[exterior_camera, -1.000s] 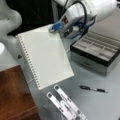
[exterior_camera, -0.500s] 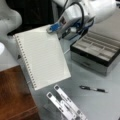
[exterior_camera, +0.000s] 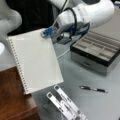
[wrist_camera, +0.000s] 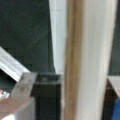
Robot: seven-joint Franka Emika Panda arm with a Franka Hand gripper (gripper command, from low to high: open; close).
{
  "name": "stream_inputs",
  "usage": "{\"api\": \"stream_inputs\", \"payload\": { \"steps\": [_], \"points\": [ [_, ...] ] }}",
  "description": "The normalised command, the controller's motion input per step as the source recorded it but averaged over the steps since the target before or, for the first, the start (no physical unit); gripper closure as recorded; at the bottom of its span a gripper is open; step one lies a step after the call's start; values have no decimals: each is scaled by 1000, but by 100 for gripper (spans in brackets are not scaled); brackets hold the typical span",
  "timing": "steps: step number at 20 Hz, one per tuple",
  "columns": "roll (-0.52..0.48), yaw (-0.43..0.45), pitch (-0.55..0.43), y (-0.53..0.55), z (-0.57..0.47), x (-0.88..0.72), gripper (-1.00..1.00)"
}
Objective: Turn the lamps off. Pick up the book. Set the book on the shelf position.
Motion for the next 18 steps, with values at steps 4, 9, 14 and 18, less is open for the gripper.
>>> {"api": "stream_inputs", "payload": {
  "steps": [4, 9, 14, 18],
  "points": [
    [-61, 28, -104, -152, -52, -291, 100],
    [-27, 105, -116, -169, -18, -394, 100],
    [-6, 200, -111, -185, 48, -447, 100],
    [7, 260, -118, -311, 94, -449, 100]
  ]
}}
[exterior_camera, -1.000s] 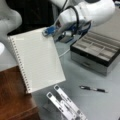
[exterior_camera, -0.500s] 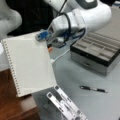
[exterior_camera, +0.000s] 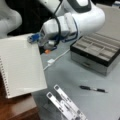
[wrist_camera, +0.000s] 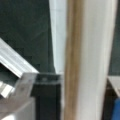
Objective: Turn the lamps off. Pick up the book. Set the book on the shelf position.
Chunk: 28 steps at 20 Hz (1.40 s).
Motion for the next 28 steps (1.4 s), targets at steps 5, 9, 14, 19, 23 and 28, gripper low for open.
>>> {"api": "stream_inputs", "payload": {
  "steps": [5, 9, 14, 19, 23, 28],
  "points": [
    [22, 267, -103, -364, 135, -451, 100],
    [-1, 285, -64, -249, 117, -384, 100],
    [-40, 288, -50, -136, 55, -264, 100],
    [-61, 276, -40, -105, 54, -191, 100],
    [-52, 254, -49, -133, 62, -218, 100],
    [-54, 246, -60, -115, 50, -241, 100]
  ]
}}
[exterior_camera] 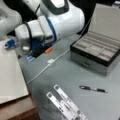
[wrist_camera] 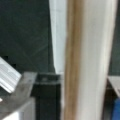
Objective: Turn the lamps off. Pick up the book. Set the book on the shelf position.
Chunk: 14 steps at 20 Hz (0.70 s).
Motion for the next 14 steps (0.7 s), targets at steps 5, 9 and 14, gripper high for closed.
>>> {"api": "stream_inputs", "payload": {
  "steps": [5, 9, 14],
  "points": [
    [-52, 245, -71, -117, 28, -273, -100],
    [-59, 248, -75, -87, 8, -289, -100],
    [-32, 265, -80, -80, 6, -287, -100]
  ]
}}
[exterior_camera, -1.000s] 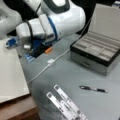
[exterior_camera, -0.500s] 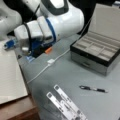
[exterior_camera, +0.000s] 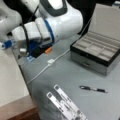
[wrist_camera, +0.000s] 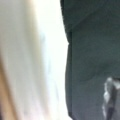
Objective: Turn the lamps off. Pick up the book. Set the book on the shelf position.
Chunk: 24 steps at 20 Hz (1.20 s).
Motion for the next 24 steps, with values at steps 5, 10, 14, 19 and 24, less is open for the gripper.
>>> {"api": "stream_inputs", "payload": {
  "steps": [5, 10, 14, 19, 24],
  "points": [
    [-21, 273, -79, -48, 19, -280, -100],
    [15, 241, -76, 61, 52, -286, -100],
    [67, 159, -78, 133, 54, -302, -100],
    [109, 44, -79, 285, 2, -240, -100],
    [153, -56, -84, 406, -7, -117, -100]
  ]
}}
